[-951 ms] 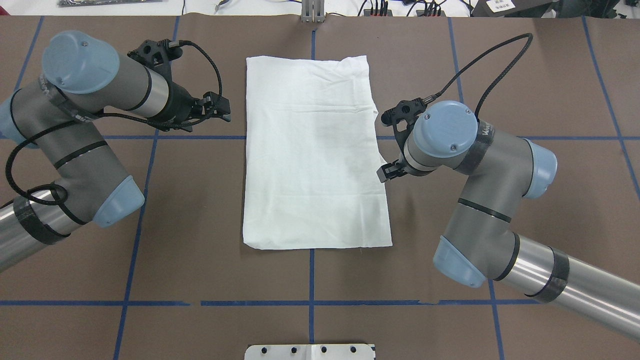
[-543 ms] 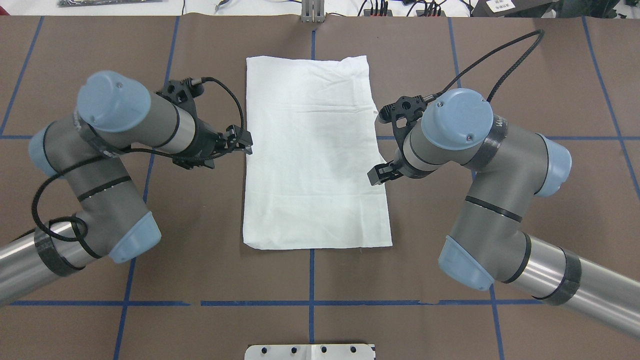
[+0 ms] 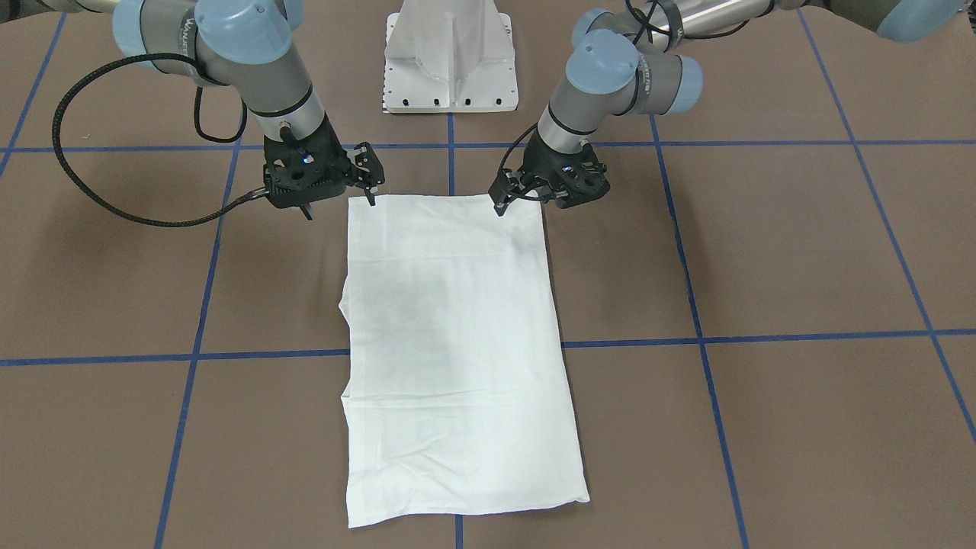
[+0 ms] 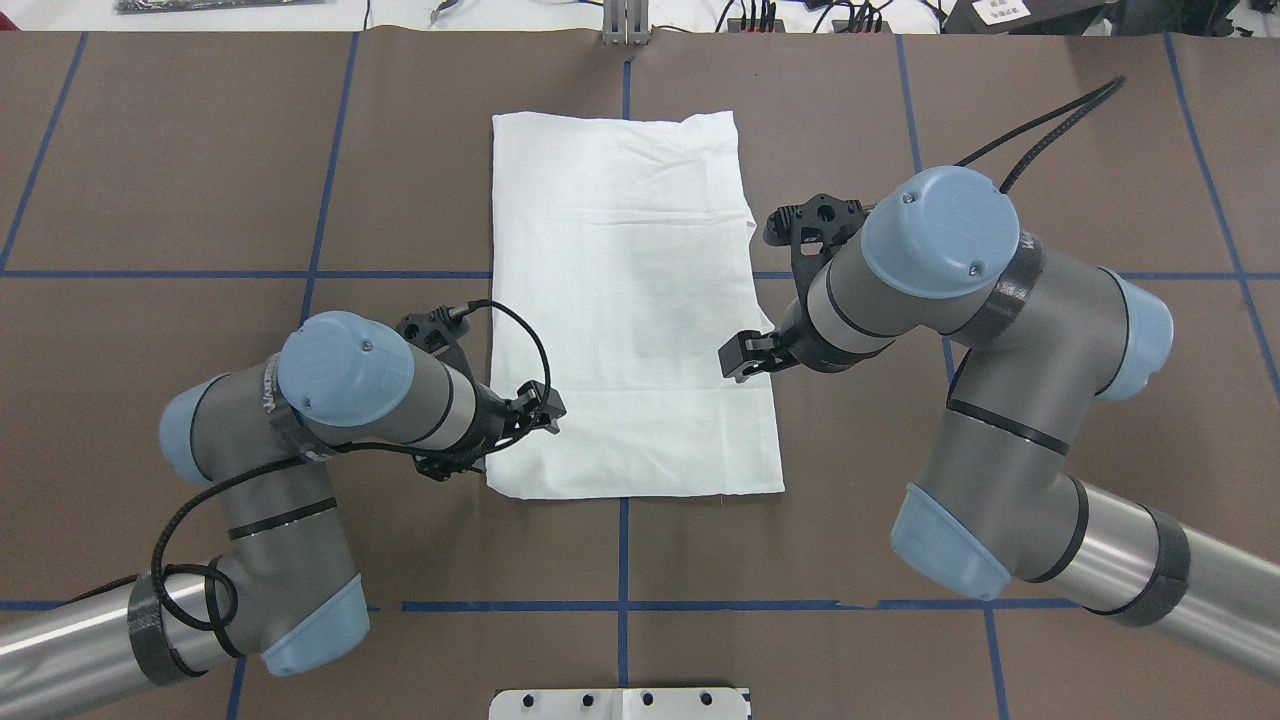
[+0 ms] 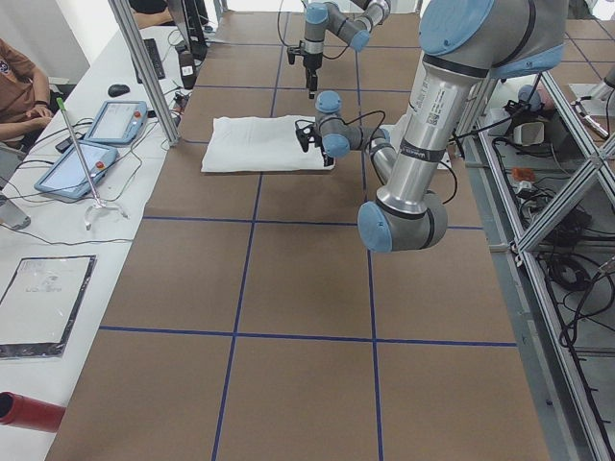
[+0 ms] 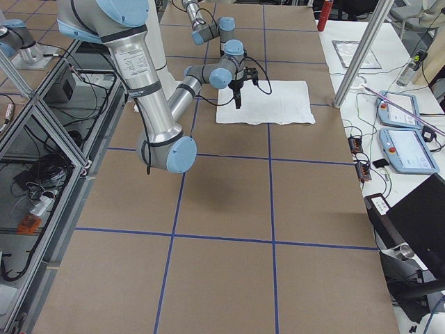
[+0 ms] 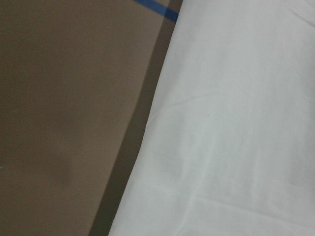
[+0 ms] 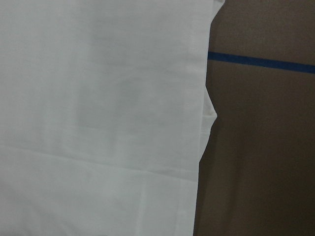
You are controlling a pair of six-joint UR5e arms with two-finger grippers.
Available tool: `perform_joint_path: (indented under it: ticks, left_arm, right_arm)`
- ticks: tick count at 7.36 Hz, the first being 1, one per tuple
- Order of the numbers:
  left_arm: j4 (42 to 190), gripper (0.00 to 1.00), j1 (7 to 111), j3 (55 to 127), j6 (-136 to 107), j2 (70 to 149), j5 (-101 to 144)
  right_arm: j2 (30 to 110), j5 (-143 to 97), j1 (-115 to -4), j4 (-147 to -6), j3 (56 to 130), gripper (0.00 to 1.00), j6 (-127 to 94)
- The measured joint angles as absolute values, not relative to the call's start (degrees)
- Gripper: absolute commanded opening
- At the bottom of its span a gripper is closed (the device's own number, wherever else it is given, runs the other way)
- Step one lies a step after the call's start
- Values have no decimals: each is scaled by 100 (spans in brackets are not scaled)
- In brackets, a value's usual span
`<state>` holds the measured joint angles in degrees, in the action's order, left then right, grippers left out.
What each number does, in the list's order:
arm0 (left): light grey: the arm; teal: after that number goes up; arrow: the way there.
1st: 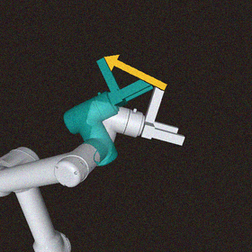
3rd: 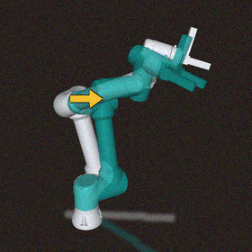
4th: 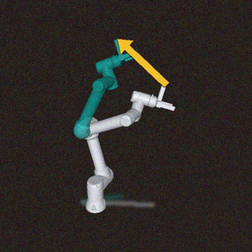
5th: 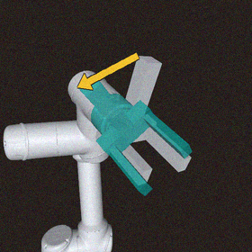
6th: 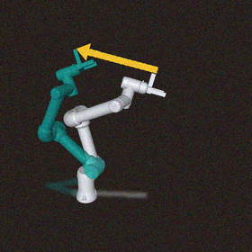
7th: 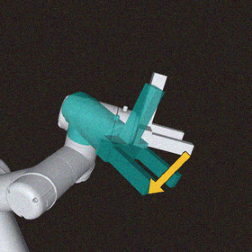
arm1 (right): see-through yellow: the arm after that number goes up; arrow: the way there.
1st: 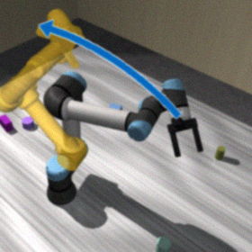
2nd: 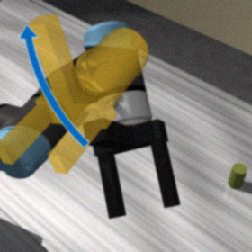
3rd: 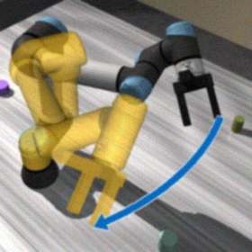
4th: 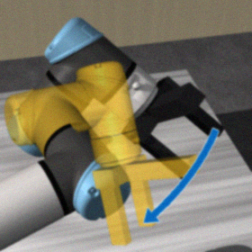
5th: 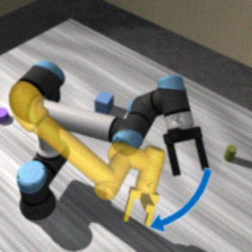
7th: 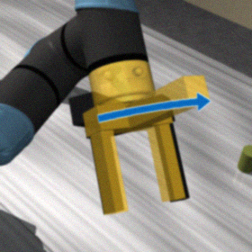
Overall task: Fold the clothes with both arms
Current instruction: 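Lower both grippers to the shirt's edges nearest the robot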
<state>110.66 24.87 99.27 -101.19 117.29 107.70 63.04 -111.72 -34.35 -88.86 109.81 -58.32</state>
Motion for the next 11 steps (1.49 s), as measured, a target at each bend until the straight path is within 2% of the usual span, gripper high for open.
perform_joint_path:
  ticks: [2, 4, 6, 9, 10, 11]
  left_arm:
    - [10729, 97, 2378, 9943, -10179, 11745, 10729]
    - [10647, 88, 2367, 9925, -10186, 11725, 10723]
    - [10630, 68, 2365, 9870, -10187, 11719, 10723]
    - [10626, 24, 2360, 9863, -10186, 11734, 10723]
    - [10626, 4, 2362, 9869, -10187, 11748, 10723]
    - [10626, 0, 2363, 9885, -10187, 11760, 10723]
  right_arm:
    - [6315, -11202, -3435, -8886, 10998, 100, -5867]
    - [6319, -11205, -3436, -8886, 11019, 100, -5871]
    - [6323, -11206, -3436, -8886, 11033, 100, -5871]
    - [6340, -11204, -3442, -8893, 11046, 100, -5871]
    - [6343, -11201, -3443, -8894, 11046, 100, -5871]
    - [6345, -11198, -3445, -8894, 11045, 100, -5871]
